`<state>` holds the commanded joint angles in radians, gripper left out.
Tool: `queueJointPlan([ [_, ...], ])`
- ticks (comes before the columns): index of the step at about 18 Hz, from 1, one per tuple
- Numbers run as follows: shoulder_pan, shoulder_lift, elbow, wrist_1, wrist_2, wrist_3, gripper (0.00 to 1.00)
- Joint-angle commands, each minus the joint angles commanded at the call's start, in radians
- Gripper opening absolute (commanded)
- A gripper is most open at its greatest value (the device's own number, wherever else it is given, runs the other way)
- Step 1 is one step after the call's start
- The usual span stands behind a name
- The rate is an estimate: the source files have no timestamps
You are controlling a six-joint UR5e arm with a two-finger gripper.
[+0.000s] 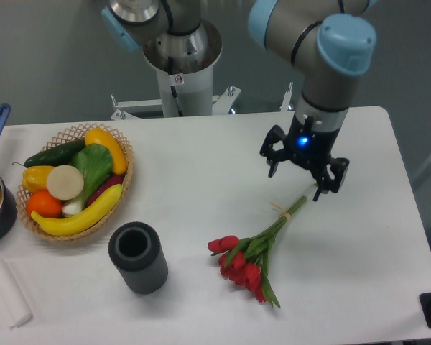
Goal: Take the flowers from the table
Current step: 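Move the open gripper down toward the stems of the red tulips, then lower the gripper around the tulip stems just below the blooms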
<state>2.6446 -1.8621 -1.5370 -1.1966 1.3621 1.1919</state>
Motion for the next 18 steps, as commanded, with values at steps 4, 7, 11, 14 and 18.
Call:
queueJointPlan([
  [4,-0.032,-0.046,-0.043,0.095,0.009,-0.015,1.0],
  [7,-0.048,-0.075,-0.041,0.115,0.041,-0.037,1.0],
  [11,-0.049,-0.133,-0.04,0.115,0.043,0.012,1.0],
  [14,-0.051,-0.164,-0.032,0.118,0.041,0.043,1.0],
  [18,-0.049,-0.213,-0.046,0.167,0.041,0.084,1.0],
])
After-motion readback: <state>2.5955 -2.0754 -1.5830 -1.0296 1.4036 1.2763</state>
